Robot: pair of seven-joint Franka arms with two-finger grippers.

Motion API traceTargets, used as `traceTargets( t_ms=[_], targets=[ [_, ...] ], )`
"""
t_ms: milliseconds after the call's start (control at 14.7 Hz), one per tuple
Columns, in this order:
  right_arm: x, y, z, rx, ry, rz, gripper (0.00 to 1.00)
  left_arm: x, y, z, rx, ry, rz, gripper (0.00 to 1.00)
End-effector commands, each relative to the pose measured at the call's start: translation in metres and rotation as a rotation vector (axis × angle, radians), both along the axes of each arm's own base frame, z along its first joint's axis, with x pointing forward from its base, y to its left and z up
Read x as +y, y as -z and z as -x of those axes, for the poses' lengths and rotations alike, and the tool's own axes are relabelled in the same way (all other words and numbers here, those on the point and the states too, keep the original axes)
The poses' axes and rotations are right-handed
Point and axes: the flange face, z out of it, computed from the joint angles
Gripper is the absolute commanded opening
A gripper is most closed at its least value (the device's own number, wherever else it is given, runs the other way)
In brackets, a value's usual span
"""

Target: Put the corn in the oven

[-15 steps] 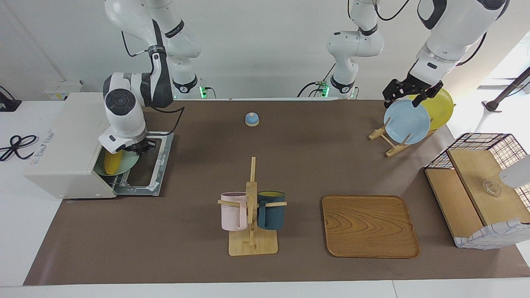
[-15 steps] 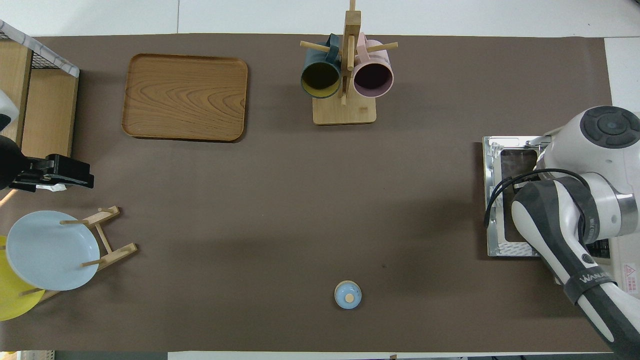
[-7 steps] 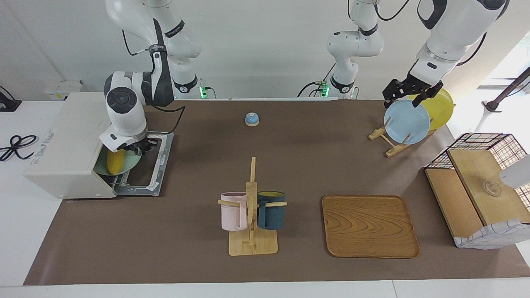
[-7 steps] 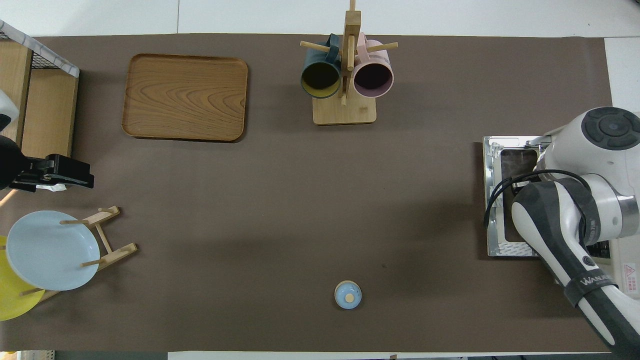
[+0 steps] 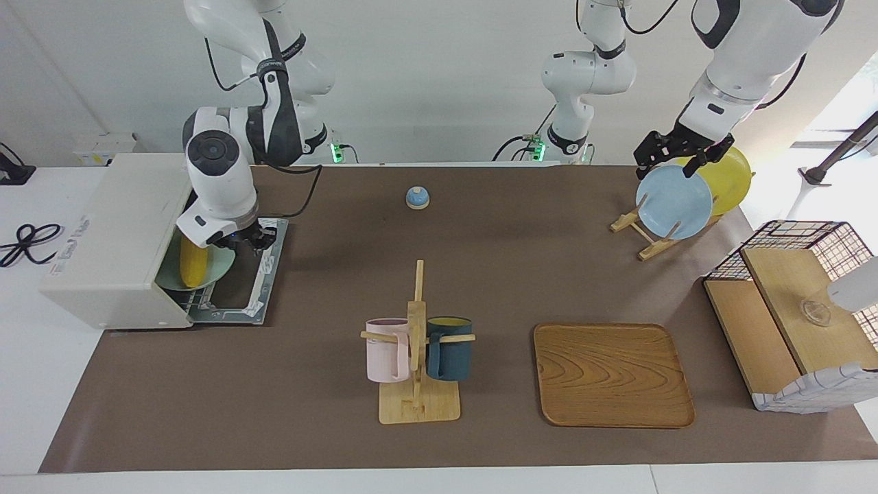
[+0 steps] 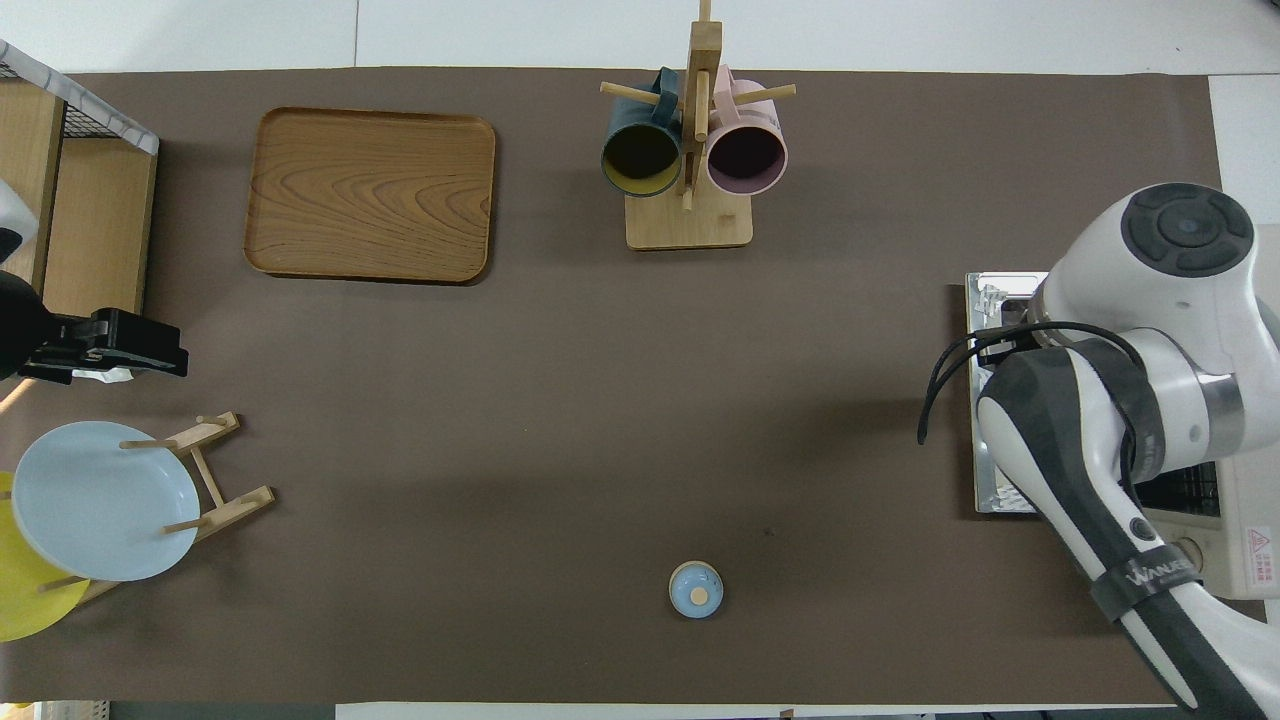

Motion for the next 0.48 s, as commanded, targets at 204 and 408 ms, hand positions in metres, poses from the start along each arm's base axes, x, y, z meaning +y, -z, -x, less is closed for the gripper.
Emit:
traceTargets(
  t_ms=[204,408],
  targets=[
    [0.066,0.033,-0.005,-0.072,0.041,-0.034,0.00,0.003,-0.004,0.000,0.006,0.000,-0.014,1.00],
    [0.074,0.065,0.001,-0.062,0.082,-0.041,0.00,0.003,-0.005,0.001,0.003,0.000,-0.014,1.00]
  ],
)
